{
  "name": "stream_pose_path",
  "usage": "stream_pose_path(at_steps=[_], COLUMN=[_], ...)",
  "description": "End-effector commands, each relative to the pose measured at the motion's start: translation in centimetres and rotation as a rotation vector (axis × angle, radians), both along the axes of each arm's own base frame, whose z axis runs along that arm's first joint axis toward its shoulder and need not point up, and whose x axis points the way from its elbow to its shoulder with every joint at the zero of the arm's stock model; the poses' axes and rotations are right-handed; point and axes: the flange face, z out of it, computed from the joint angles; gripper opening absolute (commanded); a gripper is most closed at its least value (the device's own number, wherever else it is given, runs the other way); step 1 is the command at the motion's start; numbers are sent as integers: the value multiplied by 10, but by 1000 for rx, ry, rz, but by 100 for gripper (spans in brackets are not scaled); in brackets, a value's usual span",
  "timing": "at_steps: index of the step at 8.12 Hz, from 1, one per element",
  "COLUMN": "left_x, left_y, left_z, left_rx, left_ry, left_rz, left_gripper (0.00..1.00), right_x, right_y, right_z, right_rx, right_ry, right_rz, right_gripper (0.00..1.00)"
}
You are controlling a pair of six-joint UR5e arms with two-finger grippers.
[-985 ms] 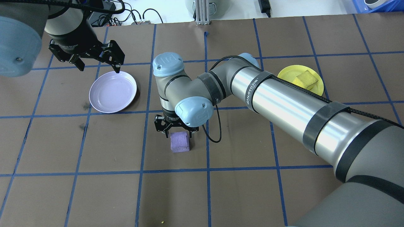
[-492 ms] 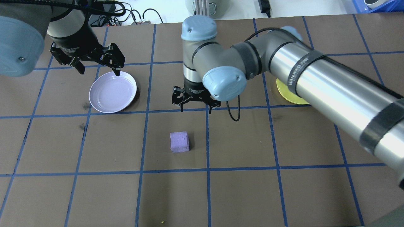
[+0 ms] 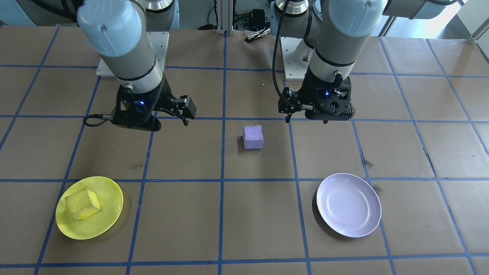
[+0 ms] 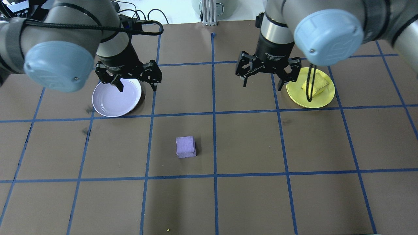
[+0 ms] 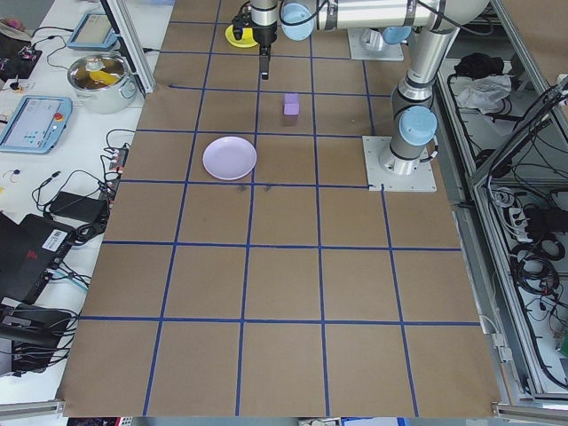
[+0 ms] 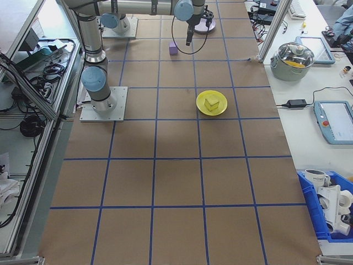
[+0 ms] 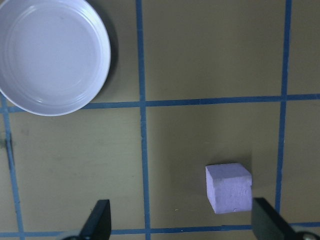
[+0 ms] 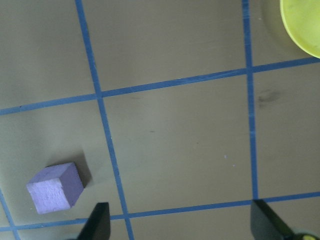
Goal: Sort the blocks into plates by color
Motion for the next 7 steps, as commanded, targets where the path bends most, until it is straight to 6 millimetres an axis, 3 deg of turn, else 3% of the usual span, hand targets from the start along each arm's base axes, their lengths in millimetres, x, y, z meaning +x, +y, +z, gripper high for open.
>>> stream_pose_path(at_steps=[1, 3, 4, 7], left_x=[-64, -105, -112, -107], left_y=[-6, 6, 17, 33], left_z=[-71, -119, -139, -194], left_rx=[98, 177, 209, 270], left_ry=[-9, -33, -42, -57], left_rz=[-46, -59, -72, -82], left_gripper=[100, 100, 100, 100], right_x=[-54, -55, -54, -55], right_y=[51, 81, 85, 86], right_z=[75, 113, 118, 118], right_rx=[-46, -129, -141, -144], right_ry=[49, 37, 24, 31], right_rz=[-24, -28, -28, -28], right_gripper=[100, 100, 100, 100])
